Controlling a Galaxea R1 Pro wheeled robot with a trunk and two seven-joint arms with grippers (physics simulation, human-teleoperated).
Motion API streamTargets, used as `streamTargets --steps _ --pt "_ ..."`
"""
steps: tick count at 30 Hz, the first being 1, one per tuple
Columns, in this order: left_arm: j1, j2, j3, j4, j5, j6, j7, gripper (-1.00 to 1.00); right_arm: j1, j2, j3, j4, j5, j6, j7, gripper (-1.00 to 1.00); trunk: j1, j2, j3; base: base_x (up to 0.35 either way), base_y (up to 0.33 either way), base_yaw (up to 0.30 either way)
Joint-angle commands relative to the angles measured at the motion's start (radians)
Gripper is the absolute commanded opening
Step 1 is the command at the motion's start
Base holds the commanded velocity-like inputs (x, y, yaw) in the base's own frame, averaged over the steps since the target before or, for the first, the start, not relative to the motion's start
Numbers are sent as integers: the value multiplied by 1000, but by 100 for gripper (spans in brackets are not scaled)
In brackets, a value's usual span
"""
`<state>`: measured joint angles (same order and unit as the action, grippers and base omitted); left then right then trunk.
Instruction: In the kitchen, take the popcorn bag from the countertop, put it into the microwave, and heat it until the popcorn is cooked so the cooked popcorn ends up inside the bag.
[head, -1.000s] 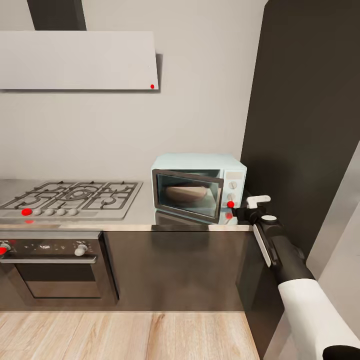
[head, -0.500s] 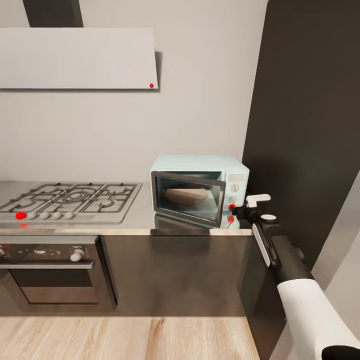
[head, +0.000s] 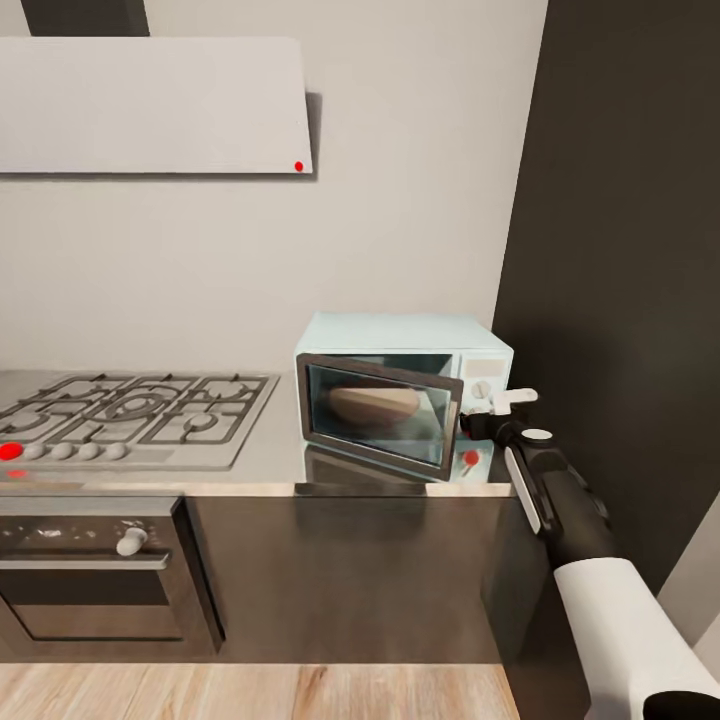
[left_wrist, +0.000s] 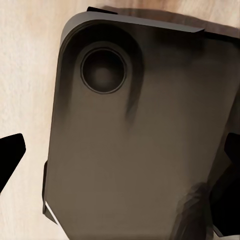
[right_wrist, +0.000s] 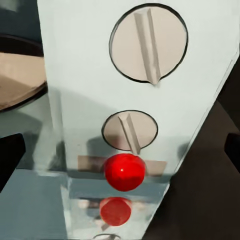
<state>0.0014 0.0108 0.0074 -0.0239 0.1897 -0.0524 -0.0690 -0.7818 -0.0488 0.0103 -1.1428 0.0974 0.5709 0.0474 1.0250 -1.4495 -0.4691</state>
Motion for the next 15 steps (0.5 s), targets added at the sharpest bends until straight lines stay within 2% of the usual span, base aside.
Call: streamTargets --steps 1,4,6,11,15 --pt "0 1 0 -1 8 -1 -5 100 0 -3 1 -1 9 6 40 100 0 -1 -1 6 0 0" --pt "0 0 0 -1 8 -1 -5 100 0 -9 1 2 10 6 142 100 0 -1 -1 2 0 0" --pt "0 0 0 -1 8 -1 -5 100 -1 -11 0 5 12 8 183 100 0 -1 -1 0 0 0" --pt "0 0 0 -1 8 -1 -5 100 0 -12 0 9 12 23 209 100 0 -1 -1 0 0 0" --pt "0 0 0 -1 8 -1 -5 100 0 -13 2 8 13 32 264 100 0 -1 -1 0 0 0"
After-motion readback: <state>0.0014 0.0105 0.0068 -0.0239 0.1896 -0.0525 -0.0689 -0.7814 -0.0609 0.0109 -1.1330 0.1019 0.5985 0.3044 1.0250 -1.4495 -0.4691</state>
